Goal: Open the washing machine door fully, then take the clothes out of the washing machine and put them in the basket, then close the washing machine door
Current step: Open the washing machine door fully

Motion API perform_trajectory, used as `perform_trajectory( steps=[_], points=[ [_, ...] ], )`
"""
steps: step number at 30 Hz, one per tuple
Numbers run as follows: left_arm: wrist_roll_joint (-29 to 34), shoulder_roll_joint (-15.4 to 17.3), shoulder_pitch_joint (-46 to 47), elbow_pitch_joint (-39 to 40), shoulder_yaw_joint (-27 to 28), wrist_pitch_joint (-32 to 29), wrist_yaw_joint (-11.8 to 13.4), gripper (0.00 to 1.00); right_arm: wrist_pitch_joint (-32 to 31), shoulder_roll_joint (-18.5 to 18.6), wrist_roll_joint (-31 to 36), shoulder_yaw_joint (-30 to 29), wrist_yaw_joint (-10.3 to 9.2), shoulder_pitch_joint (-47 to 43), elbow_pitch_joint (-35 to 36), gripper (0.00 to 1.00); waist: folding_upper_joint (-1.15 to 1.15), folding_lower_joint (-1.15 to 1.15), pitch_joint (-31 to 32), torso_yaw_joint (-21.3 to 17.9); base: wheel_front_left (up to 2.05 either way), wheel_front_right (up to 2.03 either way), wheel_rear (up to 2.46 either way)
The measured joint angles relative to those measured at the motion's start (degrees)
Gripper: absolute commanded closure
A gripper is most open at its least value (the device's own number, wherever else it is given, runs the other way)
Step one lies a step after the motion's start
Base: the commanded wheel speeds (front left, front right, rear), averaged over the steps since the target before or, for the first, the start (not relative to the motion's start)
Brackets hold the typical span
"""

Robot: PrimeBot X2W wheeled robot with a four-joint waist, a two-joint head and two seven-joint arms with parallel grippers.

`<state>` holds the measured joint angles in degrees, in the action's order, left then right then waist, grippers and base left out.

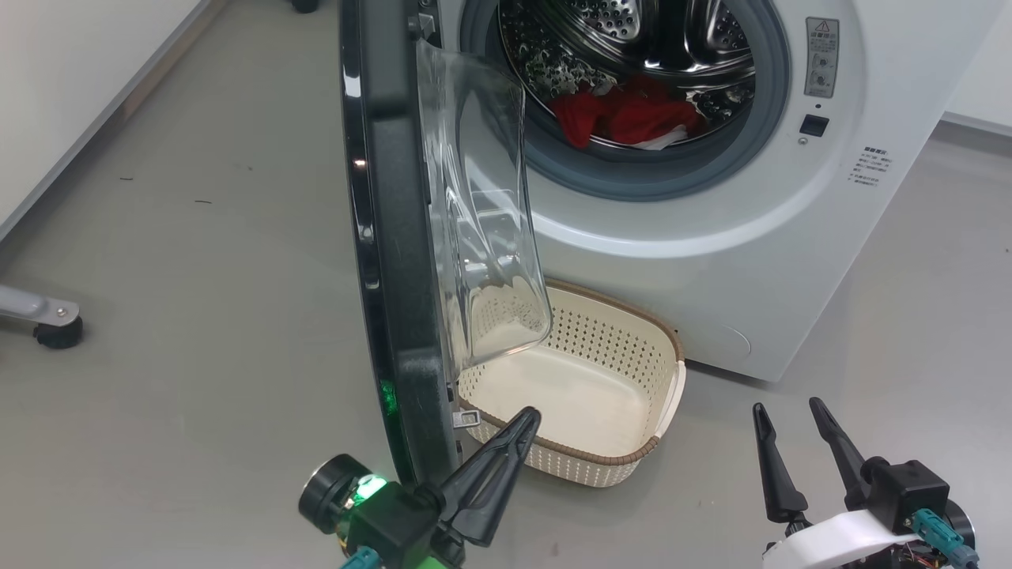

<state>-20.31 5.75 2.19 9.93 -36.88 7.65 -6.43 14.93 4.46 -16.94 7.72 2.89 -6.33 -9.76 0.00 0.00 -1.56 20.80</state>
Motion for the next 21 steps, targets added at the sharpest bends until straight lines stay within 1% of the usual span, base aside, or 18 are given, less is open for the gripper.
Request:
perform_trajectory(
  steps=[6,13,15,21],
  points=[
    [-0.34,0.65,-0.53,-3.88,2.5,-1.62,0.11,1.0,0.0,-0.19,0.9,-0.47,0.07,0.06,-0.04,0.0,0.0,0.0,-0.35,-0.19,0.0,0.0,0.0],
    [-0.37,0.67,-0.74,-6.25,5.73,-2.07,2.13,1.0,0.0,-0.44,1.03,-1.57,0.25,0.23,0.0,0.0,0.0,0.0,-0.54,-0.31,0.0,0.0,0.0],
    [-0.46,0.65,-0.74,-6.54,6.12,-2.07,2.19,1.0,0.0,-0.46,1.54,-1.78,0.55,0.24,0.0,0.0,0.0,0.0,-0.56,-0.3,0.0,0.0,0.0],
    [-1.45,0.42,-0.74,-7.39,7.11,-2.04,3.2,1.0,0.0,-0.71,1.97,-2.29,0.57,0.27,0.01,0.0,0.0,0.0,-0.48,-0.1,0.0,0.0,0.0]
  ],
)
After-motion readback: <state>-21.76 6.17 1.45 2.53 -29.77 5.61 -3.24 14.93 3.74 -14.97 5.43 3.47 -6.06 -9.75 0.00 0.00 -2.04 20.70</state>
